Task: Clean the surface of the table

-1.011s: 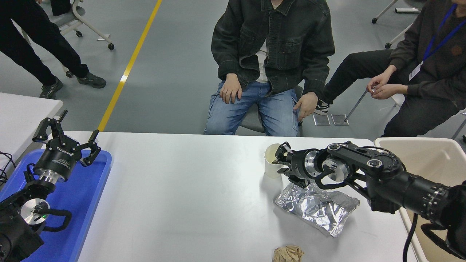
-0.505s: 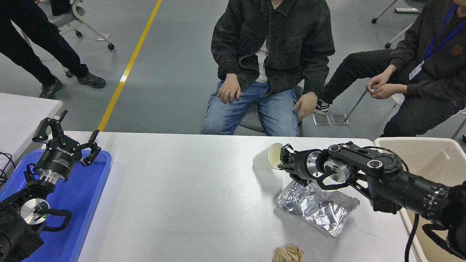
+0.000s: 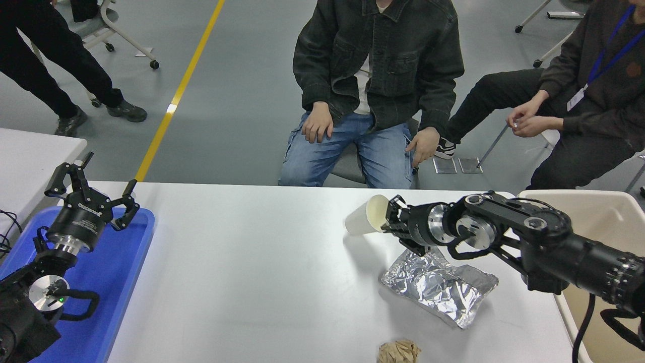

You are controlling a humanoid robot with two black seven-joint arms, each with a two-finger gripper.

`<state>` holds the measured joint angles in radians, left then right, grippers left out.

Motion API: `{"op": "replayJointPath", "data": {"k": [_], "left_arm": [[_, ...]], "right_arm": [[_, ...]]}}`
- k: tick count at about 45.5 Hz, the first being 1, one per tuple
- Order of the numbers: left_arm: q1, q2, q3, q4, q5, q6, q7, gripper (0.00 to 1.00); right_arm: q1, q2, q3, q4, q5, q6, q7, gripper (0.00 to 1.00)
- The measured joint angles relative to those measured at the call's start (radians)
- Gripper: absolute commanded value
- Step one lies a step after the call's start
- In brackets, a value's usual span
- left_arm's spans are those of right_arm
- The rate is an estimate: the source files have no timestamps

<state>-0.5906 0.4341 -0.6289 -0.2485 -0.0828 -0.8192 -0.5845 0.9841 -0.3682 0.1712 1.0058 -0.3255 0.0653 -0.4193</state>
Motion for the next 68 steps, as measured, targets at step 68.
{"op": "replayJointPath", "data": {"k": [68], "left_arm": [[0.000, 0.000, 0.000, 0.000, 0.000, 0.000, 0.000, 1.00]], "right_arm": [[0.222, -0.905, -0.044, 0.352, -0.192, 0.446, -0.040, 0.00]]}}
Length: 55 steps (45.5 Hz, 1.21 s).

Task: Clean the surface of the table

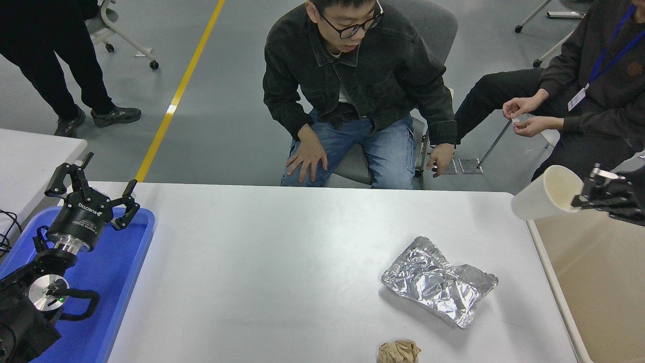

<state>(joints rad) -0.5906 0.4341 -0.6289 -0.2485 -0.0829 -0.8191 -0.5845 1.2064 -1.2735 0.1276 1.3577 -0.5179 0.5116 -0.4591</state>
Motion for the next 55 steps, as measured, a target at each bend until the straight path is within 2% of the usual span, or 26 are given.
{"op": "replayJointPath", "data": {"k": [12, 25, 38, 55], "left_arm": [[0.000, 0.000, 0.000, 0.000, 0.000, 0.000, 0.000, 1.00], [0.000, 0.000, 0.000, 0.000, 0.000, 0.000, 0.000, 1.00], [0.000, 0.000, 0.000, 0.000, 0.000, 0.000, 0.000, 1.00], [0.000, 0.000, 0.000, 0.000, 0.000, 0.000, 0.000, 1.00]], "right_arm": [[-0.015, -0.061, -0.015, -0.118, -0.060, 0.045, 0.091, 0.00], [-0.113, -0.045, -0.020, -0.322, -0.139, 0.071, 0.237, 0.00], [-0.224, 0.071, -0.024, -0.586, -0.187, 0.076, 0.366, 0.00], [-0.284, 0.293, -0.093, -0.897, -0.212, 0.072, 0.467, 0.00]]}}
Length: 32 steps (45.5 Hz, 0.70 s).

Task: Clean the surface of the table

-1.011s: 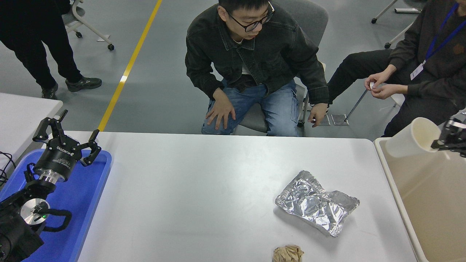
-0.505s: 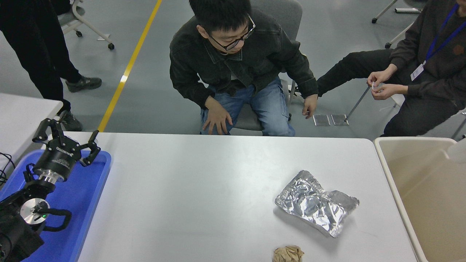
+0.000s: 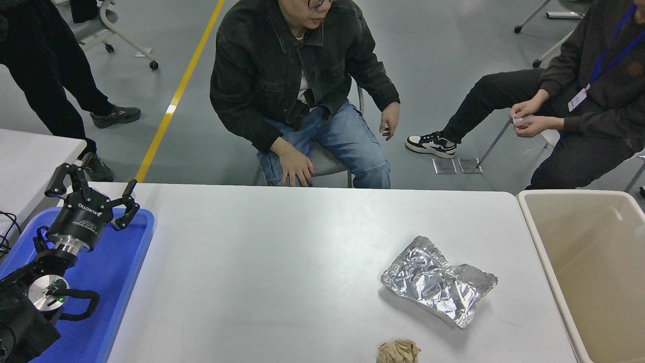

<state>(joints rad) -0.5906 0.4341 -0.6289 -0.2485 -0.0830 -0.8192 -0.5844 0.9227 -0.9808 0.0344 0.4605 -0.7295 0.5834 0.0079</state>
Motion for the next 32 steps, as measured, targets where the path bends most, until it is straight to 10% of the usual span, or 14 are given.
{"op": "replayJointPath", "data": {"k": [32], "left_arm": [[0.000, 0.000, 0.000, 0.000, 0.000, 0.000, 0.000, 1.00]], "right_arm": [[-0.110, 0.346, -0.167, -0.398, 0.008, -0.098, 0.123, 0.00]]}}
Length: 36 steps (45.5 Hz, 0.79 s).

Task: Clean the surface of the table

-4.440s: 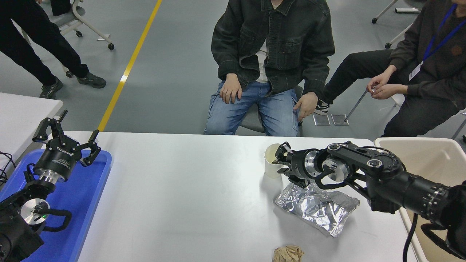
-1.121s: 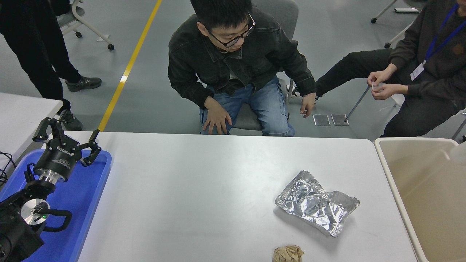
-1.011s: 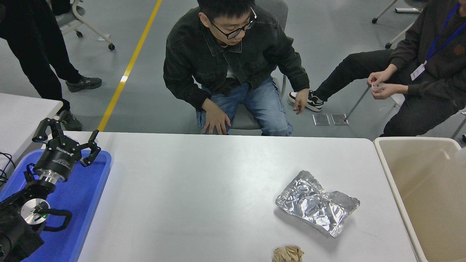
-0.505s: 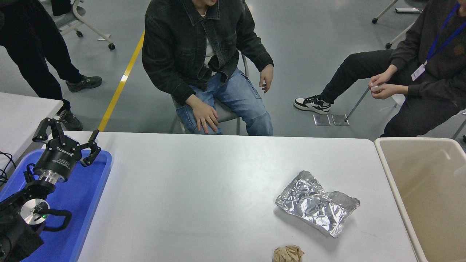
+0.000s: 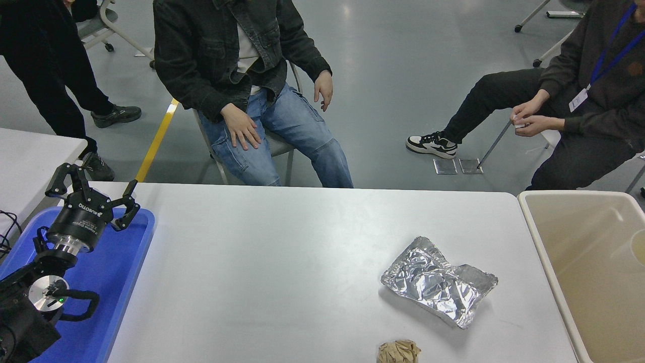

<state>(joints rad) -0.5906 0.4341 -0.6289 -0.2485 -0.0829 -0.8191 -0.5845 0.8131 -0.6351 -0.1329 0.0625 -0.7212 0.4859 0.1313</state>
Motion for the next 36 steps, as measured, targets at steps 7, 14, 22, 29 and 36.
{"op": "replayJointPath", "data": {"k": [7, 14, 22, 29, 36], "left_arm": [[0.000, 0.000, 0.000, 0.000, 0.000, 0.000, 0.000, 1.00], [0.000, 0.000, 0.000, 0.000, 0.000, 0.000, 0.000, 1.00], [0.000, 0.000, 0.000, 0.000, 0.000, 0.000, 0.000, 1.00], [0.000, 0.000, 0.000, 0.000, 0.000, 0.000, 0.000, 1.00], [0.000, 0.000, 0.000, 0.000, 0.000, 0.000, 0.000, 1.00]], "right_arm": [[-0.030, 0.049, -0.034, -0.012, 0.001, -0.082, 0.004, 0.00], [-0.054, 0.086, -0.055, -0.019, 0.001, -0.152, 0.004, 0.00], [-0.080, 0.109, -0.073, -0.023, 0.002, -0.214, 0.003, 0.00], [-0.096, 0.117, -0.080, -0.024, 0.002, -0.247, 0.003, 0.00], [-0.104, 0.121, -0.083, -0.025, 0.002, -0.270, 0.003, 0.00]]}}
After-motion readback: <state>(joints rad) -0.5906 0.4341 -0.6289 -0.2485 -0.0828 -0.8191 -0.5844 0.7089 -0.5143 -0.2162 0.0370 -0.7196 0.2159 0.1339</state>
